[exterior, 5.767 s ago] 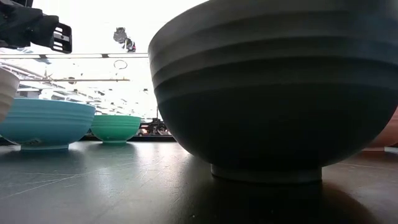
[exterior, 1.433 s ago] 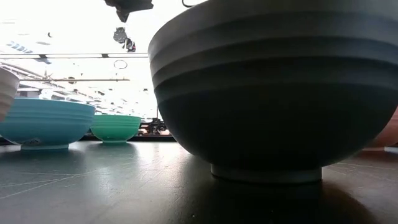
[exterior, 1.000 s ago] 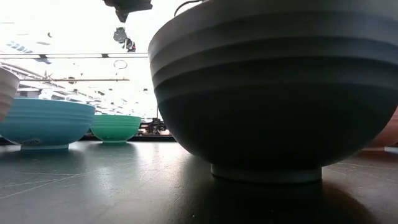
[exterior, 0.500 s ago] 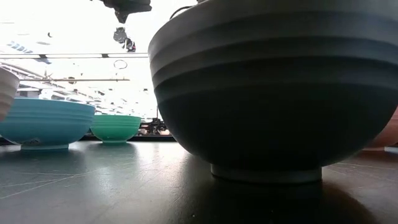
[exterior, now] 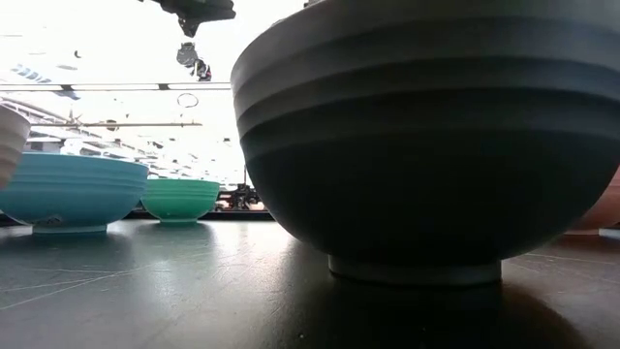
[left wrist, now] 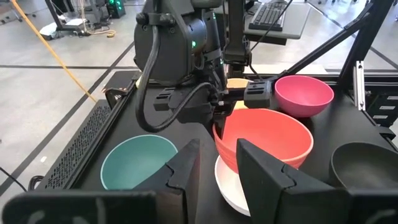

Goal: Nest bowls inside each other
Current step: Stack the orange bowl on top of the white bowl

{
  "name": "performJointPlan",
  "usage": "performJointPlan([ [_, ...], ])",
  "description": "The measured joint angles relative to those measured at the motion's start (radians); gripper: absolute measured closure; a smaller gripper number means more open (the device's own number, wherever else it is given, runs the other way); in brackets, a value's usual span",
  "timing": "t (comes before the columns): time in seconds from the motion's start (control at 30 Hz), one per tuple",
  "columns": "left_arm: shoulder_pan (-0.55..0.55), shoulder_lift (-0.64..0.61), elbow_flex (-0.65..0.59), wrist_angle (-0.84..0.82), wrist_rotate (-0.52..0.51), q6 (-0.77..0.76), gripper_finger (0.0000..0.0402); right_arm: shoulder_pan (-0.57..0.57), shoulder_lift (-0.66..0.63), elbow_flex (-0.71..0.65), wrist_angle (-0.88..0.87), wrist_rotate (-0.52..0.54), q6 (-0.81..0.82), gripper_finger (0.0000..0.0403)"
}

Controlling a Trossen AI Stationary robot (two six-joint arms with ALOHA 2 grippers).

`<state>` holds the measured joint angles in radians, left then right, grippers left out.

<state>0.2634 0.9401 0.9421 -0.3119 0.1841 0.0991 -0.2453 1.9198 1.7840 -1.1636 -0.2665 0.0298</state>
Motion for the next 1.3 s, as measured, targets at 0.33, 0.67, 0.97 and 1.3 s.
performJointPlan([
  [0.33,0.0,0.0,0.0,-0.001,0.0,0.0,0.0293,-0.01,0.056,0.0,-0.002,-0.049,-0.009,0.0403],
  [0.67,-0.001,0.0,0.0,-0.01,0.0,0.0,0.0293,-0.01,0.079,0.003,0.012,-0.026,-0.019,0.0403],
  [0.97,-0.001,0.0,0.0,-0.015,0.0,-0.001,0.0293,-0.01,0.079,0.003,0.013,-0.027,-0.016,0.0403],
  [1.3,-0.018,0.0,0.0,-0.03,0.001,0.0,0.0293,-0.008,0.108,0.003,0.019,-0.051,-0.019,0.0403],
])
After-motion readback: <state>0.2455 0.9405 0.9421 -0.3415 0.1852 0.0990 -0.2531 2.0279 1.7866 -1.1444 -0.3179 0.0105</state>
